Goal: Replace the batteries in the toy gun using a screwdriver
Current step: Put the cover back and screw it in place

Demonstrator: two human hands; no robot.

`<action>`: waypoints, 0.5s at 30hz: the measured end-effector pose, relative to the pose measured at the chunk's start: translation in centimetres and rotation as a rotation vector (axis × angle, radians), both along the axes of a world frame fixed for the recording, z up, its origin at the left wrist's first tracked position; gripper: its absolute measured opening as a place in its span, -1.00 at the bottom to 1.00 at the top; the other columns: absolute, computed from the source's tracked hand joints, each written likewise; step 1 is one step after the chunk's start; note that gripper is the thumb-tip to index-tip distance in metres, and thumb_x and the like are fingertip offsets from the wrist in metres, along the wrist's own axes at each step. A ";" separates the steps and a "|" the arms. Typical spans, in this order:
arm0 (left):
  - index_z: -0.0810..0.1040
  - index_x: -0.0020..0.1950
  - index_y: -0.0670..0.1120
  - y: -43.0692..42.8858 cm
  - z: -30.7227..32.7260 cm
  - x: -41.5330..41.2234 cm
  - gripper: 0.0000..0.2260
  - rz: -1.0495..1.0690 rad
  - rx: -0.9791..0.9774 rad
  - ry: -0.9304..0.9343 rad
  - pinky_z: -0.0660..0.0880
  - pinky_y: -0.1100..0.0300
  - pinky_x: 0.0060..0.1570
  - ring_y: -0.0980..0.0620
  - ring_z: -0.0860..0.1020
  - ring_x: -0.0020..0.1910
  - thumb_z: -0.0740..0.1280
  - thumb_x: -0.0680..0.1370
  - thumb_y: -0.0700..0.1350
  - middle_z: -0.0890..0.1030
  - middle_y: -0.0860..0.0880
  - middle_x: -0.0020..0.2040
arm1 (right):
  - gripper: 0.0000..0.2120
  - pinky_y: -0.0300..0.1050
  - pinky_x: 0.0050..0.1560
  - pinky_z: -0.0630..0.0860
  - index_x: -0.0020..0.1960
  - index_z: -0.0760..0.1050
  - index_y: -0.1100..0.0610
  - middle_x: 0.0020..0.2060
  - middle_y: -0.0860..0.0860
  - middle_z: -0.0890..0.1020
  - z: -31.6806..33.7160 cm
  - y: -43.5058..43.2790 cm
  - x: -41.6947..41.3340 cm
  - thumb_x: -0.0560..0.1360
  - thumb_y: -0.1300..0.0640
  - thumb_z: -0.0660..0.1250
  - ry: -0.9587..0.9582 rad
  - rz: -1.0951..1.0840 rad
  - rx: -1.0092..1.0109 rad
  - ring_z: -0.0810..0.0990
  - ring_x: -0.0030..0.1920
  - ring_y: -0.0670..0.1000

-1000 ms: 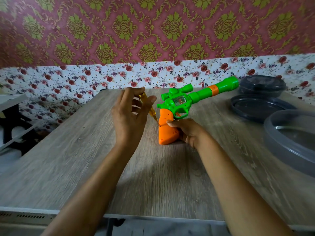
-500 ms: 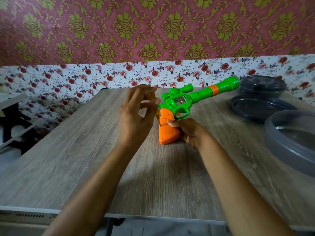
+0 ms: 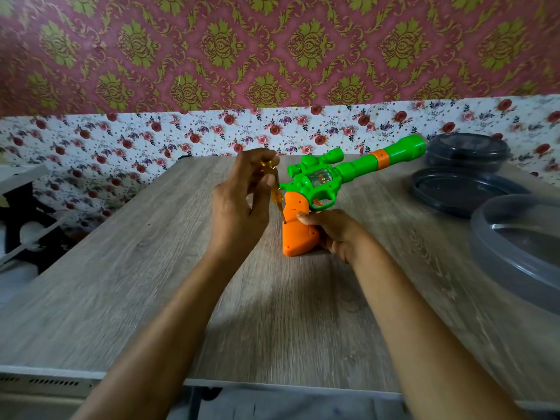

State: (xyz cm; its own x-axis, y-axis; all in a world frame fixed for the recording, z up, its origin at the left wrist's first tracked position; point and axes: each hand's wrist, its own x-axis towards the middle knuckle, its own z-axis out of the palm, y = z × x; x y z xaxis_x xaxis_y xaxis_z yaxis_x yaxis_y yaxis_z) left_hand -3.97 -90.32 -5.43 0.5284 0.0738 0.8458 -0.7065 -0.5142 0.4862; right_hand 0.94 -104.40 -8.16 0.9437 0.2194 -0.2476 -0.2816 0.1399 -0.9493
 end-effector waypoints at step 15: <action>0.33 0.25 -0.08 0.0 -0.6 0.5 -0.65 0.015 0.005 0.051 0.61 0.15 -0.05 0.09 0.62 -0.01 0.26 0.52 -0.34 0.55 0.14 0.02 | -0.60 0.13 -0.12 0.49 0.32 0.38 0.26 0.25 0.26 0.50 0.2 -0.1 -0.4 0.49 0.32 0.29 0.012 -0.009 -0.009 0.56 -0.01 0.14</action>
